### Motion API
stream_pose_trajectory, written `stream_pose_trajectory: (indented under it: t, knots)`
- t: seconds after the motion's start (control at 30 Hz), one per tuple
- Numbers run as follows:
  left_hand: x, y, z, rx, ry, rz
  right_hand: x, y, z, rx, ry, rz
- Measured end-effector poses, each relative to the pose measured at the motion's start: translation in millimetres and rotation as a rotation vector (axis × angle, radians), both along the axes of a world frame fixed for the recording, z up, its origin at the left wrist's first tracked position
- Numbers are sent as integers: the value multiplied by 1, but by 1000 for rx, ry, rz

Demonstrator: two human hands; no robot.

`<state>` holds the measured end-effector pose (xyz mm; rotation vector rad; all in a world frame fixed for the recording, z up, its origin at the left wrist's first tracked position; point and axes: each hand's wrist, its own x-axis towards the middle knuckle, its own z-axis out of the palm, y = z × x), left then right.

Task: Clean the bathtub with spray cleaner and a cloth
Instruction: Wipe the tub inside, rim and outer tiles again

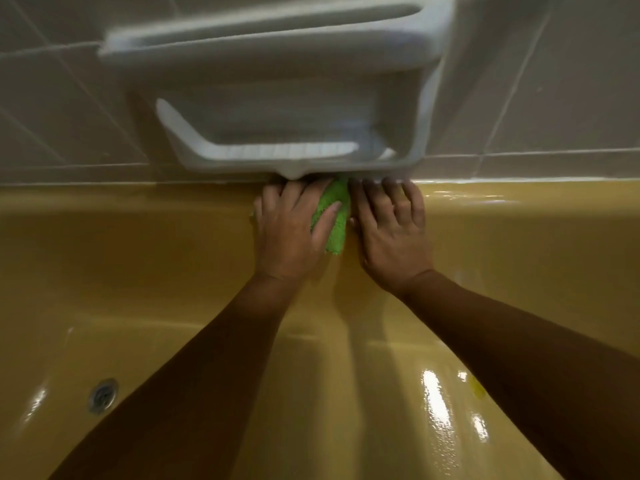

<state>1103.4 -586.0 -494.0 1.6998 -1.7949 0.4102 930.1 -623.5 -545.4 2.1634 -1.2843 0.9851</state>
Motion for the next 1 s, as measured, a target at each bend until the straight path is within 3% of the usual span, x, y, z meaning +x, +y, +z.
stream_pose_trajectory:
  t: [0.27,0.5,0.7,0.8,0.87,1.0]
  knots:
    - [95,12,7,53,103,46,53,5,0,3,13,-4]
    - [153,11,20,129,105,37,97,24,19,232,114,27]
    - [203,11,41,281,134,90,100,66,61,356,-27,281]
    - [199,32,64,190,380,101,75,80,95,255,-76,181]
    - [173,54,85,88,475,65,59,75,114,305,-12,83]
    - [103,55,120,-102,387,-82,40,61,127,481,133,-48]
